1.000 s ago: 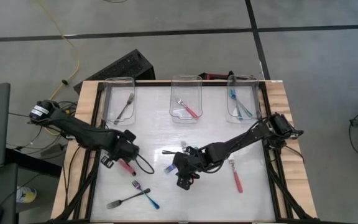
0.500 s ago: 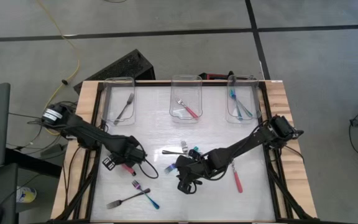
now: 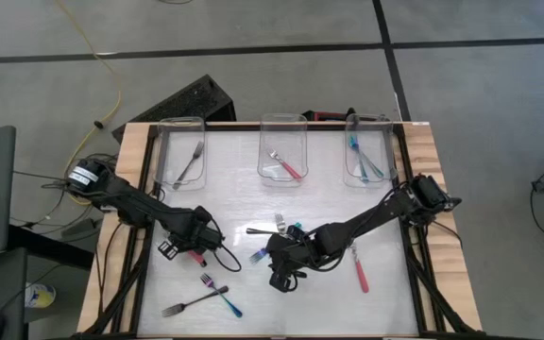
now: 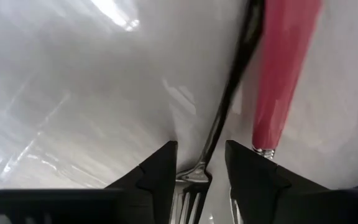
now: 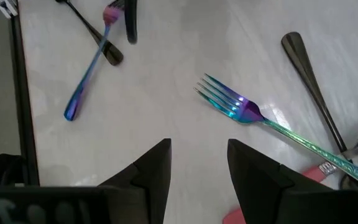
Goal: Sort silverware by color (type)
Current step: Put the top left black fork into the left transparent bin
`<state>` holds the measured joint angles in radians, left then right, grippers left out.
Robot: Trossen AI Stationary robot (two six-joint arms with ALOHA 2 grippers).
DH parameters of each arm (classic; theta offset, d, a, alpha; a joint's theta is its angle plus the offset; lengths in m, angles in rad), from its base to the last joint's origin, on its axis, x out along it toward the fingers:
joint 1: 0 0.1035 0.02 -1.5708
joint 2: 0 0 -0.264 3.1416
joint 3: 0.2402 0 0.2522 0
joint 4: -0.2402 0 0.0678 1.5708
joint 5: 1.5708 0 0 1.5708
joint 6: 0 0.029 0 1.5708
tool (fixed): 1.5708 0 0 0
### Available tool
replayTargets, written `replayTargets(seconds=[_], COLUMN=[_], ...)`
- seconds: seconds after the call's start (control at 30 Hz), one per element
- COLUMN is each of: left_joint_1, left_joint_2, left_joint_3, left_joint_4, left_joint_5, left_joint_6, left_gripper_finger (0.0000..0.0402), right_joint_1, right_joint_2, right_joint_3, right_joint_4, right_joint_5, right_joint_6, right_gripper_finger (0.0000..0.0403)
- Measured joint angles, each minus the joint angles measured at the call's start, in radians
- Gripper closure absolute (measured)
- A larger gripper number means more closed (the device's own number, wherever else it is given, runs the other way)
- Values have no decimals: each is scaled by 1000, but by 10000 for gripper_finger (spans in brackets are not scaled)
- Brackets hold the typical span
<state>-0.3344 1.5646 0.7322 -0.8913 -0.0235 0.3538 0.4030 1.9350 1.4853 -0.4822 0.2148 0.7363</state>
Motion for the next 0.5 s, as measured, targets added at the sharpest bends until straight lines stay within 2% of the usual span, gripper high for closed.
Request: replayTargets(seconds=[0.4,0.5], left_joint_1=[-32,-32], left_joint_2=[-1,-11], left_joint_3=[-16,-18], left_joint_4=[27,29], left_joint_5=[-34,-33], left_joint_6=[-17,-18], left_gripper_finger=[391,395], right_joint_1=[9,9], right_joint_2=[0,0], right_joint_3=[0,0], right_joint_4=[-42,-46], right_joint_5=[-4,-5], right_joint_6=[26,27], right_gripper_finger=[223,223])
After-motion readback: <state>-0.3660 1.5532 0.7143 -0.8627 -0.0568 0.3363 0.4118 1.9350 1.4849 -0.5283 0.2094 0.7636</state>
